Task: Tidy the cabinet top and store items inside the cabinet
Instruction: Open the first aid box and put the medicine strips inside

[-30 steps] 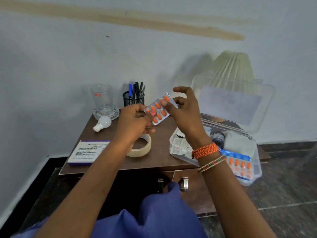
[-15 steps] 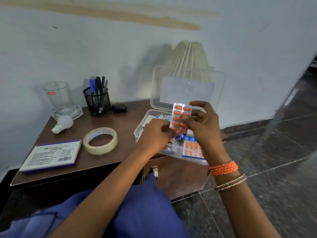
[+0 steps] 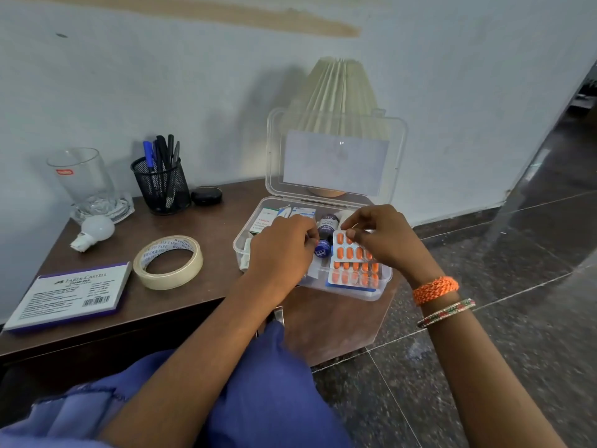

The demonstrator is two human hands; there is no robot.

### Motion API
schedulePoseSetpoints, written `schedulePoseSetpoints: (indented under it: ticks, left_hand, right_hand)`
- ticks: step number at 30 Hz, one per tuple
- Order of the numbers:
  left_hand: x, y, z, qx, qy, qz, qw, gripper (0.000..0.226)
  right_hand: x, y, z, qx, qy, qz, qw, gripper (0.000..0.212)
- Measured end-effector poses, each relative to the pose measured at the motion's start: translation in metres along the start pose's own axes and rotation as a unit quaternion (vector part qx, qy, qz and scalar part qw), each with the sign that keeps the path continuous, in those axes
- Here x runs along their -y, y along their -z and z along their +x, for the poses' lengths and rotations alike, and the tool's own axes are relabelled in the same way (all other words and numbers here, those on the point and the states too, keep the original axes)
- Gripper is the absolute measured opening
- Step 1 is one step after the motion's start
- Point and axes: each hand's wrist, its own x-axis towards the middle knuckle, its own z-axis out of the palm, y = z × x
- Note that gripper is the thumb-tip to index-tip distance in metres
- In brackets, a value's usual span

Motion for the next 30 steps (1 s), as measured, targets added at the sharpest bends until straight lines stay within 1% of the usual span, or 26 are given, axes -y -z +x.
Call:
schedulePoseSetpoints:
  ticks: [6,8,12,14,16,19,21,23,24,26,28,30]
  left_hand:
    - [0.000,-0.001,-0.003,-0.003,-0.025,0.031,0.999,0.018]
    - [0.000,-0.001,-0.003,-0.002,-0.026,0.035,0.999,0.018]
    - [-0.001,-0.001,-0.004,0.002,-0.024,0.044,0.999,0.019]
    - [-0.002,-0.001,-0.005,0.006,-0.024,0.045,0.999,0.019]
    - [-0.001,0.000,-0.005,0.007,-0.023,0.042,0.999,0.019]
    - [0.000,0.002,-0.004,0.003,-0.014,0.038,0.999,0.019]
    - [0.002,0.005,-0.002,-0.007,-0.006,0.026,1.000,0.017]
    - [0.005,0.008,-0.001,-0.004,-0.002,0.000,1.000,0.016]
    - [0.007,0.009,0.000,0.002,-0.002,-0.017,1.000,0.015]
    - [0.012,0.010,0.004,0.006,0.010,-0.049,0.999,0.014]
    - [0.017,0.011,0.008,-0.002,0.030,-0.064,0.997,0.012]
    - [0.020,0.013,0.010,-0.008,0.029,-0.066,0.997,0.011]
  right_hand:
    - [-0.003,-0.005,-0.002,-0.019,-0.017,-0.074,0.997,0.013]
    - [-0.004,-0.006,-0.005,-0.020,-0.009,-0.092,0.996,0.012]
    - [-0.006,-0.006,-0.010,-0.016,0.016,-0.094,0.995,0.015]
    - [-0.006,-0.005,-0.011,-0.043,0.018,-0.081,0.996,0.018]
    - [-0.007,-0.002,-0.009,-0.091,0.015,-0.049,0.995,0.019]
    - [-0.008,0.004,-0.005,-0.185,0.014,0.056,0.981,0.019]
    - [-0.010,0.007,0.006,-0.260,-0.016,0.157,0.953,0.020]
    - [-0.014,0.007,0.024,-0.312,-0.068,0.258,0.912,0.027]
    - [-0.017,0.006,0.034,-0.320,-0.087,0.281,0.901,0.032]
    - [-0.021,0.003,0.051,-0.307,-0.101,0.281,0.904,0.039]
    - [-0.022,0.002,0.063,-0.293,-0.100,0.281,0.908,0.038]
    - [-0.021,0.003,0.071,-0.290,-0.086,0.295,0.906,0.032]
